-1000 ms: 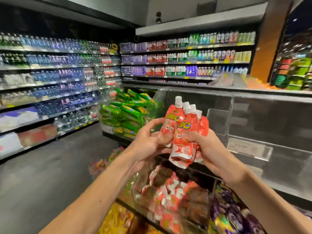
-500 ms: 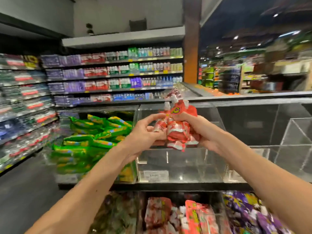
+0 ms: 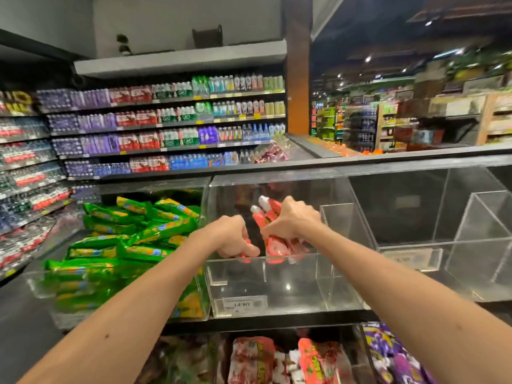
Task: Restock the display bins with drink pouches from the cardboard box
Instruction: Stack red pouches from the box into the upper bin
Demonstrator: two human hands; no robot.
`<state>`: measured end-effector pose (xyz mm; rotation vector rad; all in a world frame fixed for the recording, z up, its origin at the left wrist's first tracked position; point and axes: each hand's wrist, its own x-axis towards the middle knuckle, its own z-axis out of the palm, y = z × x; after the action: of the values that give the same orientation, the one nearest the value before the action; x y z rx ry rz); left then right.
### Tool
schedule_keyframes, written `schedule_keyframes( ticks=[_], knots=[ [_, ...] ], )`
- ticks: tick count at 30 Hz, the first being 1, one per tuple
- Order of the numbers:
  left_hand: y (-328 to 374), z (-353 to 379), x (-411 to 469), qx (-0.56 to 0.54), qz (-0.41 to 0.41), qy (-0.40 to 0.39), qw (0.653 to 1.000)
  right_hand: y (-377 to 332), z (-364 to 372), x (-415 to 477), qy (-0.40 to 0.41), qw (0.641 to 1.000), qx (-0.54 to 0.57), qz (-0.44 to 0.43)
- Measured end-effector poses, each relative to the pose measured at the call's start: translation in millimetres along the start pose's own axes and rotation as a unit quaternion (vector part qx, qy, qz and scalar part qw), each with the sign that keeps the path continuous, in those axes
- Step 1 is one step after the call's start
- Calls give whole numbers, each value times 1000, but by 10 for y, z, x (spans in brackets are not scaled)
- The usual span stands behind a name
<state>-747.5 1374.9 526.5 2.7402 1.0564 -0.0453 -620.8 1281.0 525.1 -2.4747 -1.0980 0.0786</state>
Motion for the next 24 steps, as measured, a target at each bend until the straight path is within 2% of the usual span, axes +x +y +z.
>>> schedule_keyframes(
  ticks=[5, 11, 17, 21, 24],
  knots=[
    [33, 191, 373, 65, -2, -64, 996, 45, 211, 229, -53, 997, -56, -17],
    [-92, 380, 700, 90, -33, -103, 990, 29, 234, 474, -118, 992, -45, -10],
    [-48, 374, 676, 224, -23, -169, 960, 23, 345, 529, -114, 993, 4, -8],
    [-34, 369, 687, 235, -34, -203, 950, 18, 378, 522, -114, 993, 8, -10],
    [-38, 414, 690, 245, -42, -191, 950, 30, 394, 526, -114, 993, 4, -12]
  ],
)
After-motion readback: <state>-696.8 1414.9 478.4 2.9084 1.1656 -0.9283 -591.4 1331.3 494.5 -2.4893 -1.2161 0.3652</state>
